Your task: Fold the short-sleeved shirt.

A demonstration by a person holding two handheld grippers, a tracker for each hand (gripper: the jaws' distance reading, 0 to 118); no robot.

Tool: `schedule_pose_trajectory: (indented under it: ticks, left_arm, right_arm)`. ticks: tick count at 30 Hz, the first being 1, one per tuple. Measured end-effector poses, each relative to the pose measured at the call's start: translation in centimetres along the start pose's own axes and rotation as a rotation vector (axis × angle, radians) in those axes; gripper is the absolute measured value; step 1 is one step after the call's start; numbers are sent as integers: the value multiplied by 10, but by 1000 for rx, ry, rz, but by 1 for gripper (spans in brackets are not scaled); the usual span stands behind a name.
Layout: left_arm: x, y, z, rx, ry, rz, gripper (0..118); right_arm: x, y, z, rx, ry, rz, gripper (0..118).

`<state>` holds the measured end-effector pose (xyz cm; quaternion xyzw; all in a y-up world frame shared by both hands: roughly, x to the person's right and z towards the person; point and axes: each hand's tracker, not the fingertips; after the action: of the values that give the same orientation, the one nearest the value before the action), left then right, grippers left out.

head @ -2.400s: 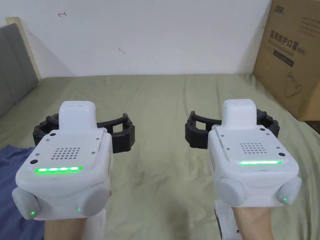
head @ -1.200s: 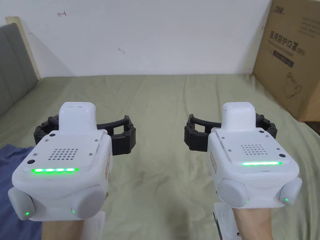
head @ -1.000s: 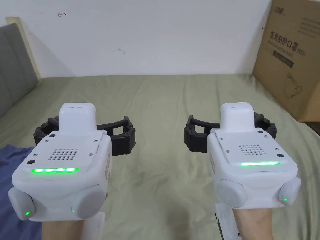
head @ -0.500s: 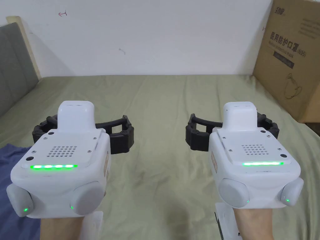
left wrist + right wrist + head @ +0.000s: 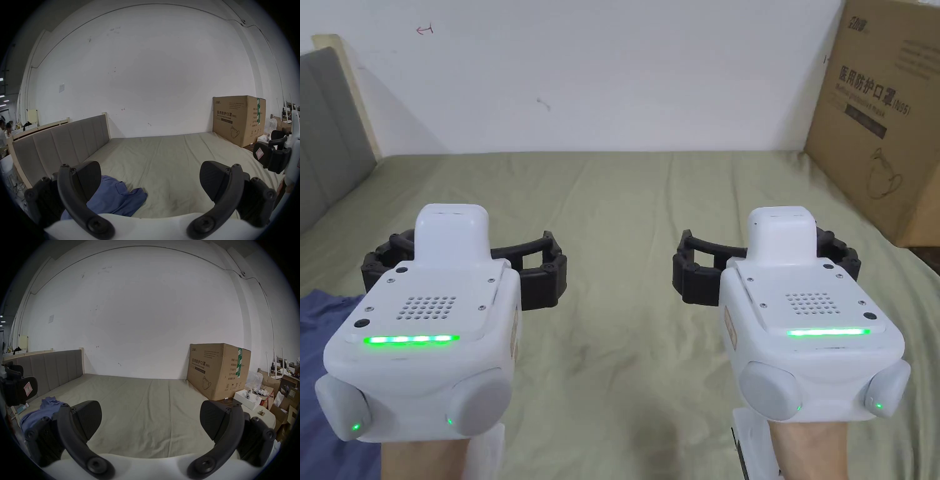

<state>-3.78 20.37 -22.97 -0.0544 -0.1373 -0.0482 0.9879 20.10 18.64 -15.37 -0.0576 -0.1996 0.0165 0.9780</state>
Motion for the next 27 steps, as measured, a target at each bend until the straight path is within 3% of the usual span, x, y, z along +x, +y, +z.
schedule_pose_trajectory:
  ticks: [11, 13, 14, 15, 16, 17, 18, 19, 20, 27]
  left_arm:
    - [2, -2, 0, -11, -3, -25, 118]
    - [3, -1, 2, -9, -6, -31, 117]
    - [3, -1, 3, -5, -8, -28, 110]
    - [4, 0, 4, -4, -8, -27, 95]
    - [5, 0, 4, -4, -6, -29, 75]
    - [6, -1, 3, -2, 3, -35, 51]
    - [7, -1, 3, -3, 8, -44, 20]
    - [7, -2, 3, 2, 19, -45, 5]
    - [7, -3, 3, 16, 37, -43, 4]
    - [3, -1, 1, 2, -10, 5, 0]
  right_arm:
    - [2, -1, 1, 1, 4, -12, 117]
    - [3, -1, 3, 7, 21, -28, 109]
    - [3, -1, 3, 13, 14, -34, 95]
    - [3, -2, 4, 21, -20, -39, 66]
    - [3, -2, 3, 20, -23, -40, 41]
    - [4, -2, 2, 17, -26, -44, 24]
    - [6, -2, 2, 13, -18, -53, 21]
    - [9, -2, 3, 12, 7, -71, 15]
    - [11, -2, 3, 6, 29, -77, 4]
    - [14, -5, 0, -7, -6, -101, 0]
